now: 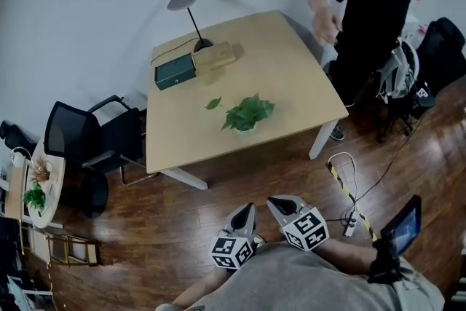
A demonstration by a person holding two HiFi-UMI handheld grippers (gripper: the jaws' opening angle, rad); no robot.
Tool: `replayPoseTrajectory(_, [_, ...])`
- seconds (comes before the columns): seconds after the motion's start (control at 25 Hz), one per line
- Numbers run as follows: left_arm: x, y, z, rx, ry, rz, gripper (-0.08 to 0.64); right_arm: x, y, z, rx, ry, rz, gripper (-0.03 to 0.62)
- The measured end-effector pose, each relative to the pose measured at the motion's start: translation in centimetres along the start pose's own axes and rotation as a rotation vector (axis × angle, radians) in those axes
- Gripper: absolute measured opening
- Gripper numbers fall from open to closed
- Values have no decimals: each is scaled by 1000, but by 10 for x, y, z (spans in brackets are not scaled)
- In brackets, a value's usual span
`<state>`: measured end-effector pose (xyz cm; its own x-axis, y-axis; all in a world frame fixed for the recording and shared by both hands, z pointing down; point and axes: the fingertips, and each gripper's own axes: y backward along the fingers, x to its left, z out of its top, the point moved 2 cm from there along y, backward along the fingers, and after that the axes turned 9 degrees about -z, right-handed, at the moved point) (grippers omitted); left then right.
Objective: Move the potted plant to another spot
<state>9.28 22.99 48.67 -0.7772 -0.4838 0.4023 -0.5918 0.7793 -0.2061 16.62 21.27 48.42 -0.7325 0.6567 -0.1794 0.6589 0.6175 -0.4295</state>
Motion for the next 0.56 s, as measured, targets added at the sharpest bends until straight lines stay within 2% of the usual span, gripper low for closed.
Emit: replayPoseTrajectory(0.56, [0, -6, -2, 11, 8, -10, -6, -6, -1, 1, 6, 2, -12, 6])
